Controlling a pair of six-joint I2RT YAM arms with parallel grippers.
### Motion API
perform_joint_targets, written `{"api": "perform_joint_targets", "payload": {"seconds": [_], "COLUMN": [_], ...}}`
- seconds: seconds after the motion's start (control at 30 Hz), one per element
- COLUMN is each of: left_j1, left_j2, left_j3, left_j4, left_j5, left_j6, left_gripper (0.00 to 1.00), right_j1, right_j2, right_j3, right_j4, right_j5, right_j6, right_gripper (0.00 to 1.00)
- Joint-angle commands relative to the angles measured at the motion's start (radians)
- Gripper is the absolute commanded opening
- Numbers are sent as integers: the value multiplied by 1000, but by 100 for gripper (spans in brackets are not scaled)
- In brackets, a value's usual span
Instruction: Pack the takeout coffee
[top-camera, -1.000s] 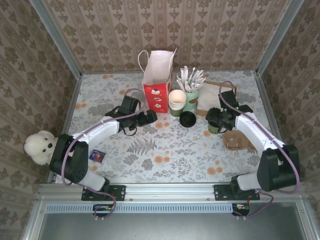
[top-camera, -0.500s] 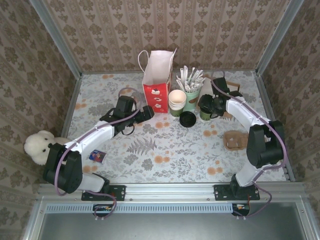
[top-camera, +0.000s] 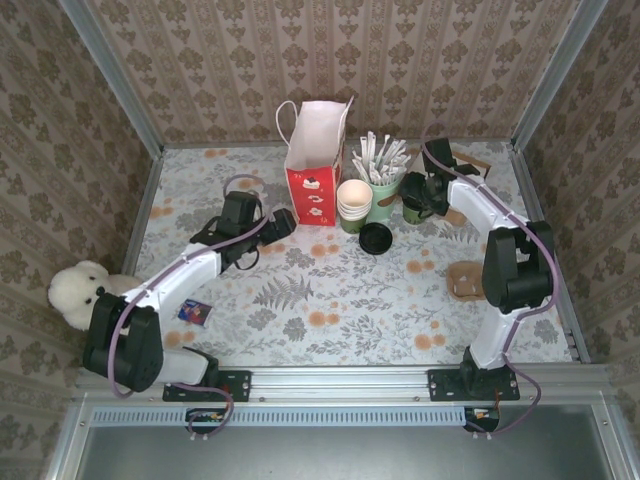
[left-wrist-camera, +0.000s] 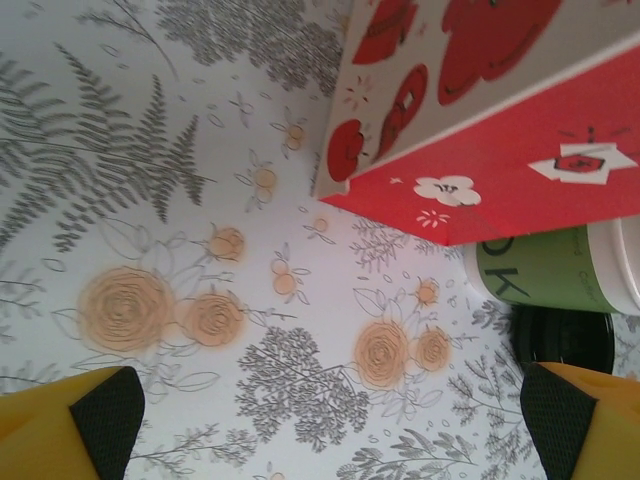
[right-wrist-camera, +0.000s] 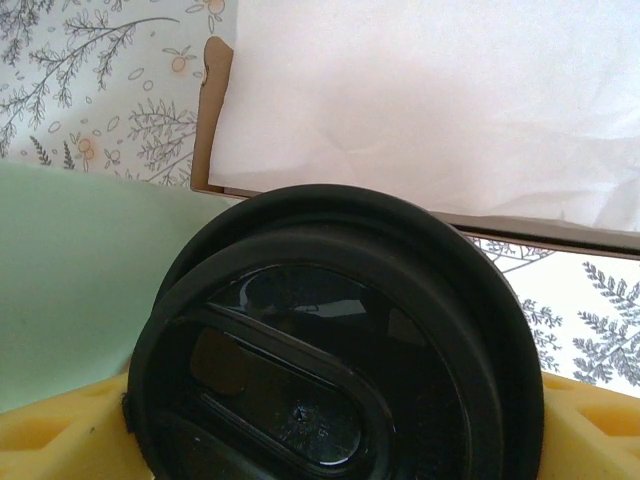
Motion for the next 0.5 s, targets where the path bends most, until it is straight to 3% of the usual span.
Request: {"api": "perform_joint_targets", "payload": {"seconds": [0.0, 0.47], "left_j1": [17, 33], "left_j2": [-43, -88], "left_j3": [-13, -22], "left_j4": [-37, -56], "left_j5": [-31, 8], "left_j6": [-5, 18], "left_gripper": [100, 100], "right_j1": [-7, -19], "right_j2": [32, 1], "right_j3": [33, 39], "right_j4": [-30, -28], "right_j5": [13, -18], "right_j6": [0, -17], "right_gripper": [84, 90]}}
